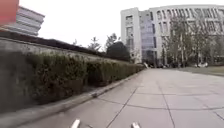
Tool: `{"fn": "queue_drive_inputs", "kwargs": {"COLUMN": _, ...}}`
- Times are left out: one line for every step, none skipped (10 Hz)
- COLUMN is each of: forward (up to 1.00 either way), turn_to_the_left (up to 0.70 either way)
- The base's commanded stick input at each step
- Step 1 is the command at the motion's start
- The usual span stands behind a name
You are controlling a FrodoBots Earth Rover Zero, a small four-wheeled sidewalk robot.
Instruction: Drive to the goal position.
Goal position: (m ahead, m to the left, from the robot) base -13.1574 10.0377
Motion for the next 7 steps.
{"fn": "queue_drive_inputs", "kwargs": {"forward": 0.0, "turn_to_the_left": 0.7}}
{"fn": "queue_drive_inputs", "kwargs": {"forward": 0.0, "turn_to_the_left": 0.7}}
{"fn": "queue_drive_inputs", "kwargs": {"forward": 0.0, "turn_to_the_left": 0.7}}
{"fn": "queue_drive_inputs", "kwargs": {"forward": 0.0, "turn_to_the_left": 0.7}}
{"fn": "queue_drive_inputs", "kwargs": {"forward": 0.0, "turn_to_the_left": 0.7}}
{"fn": "queue_drive_inputs", "kwargs": {"forward": 0.0, "turn_to_the_left": 0.7}}
{"fn": "queue_drive_inputs", "kwargs": {"forward": 0.0, "turn_to_the_left": 0.7}}
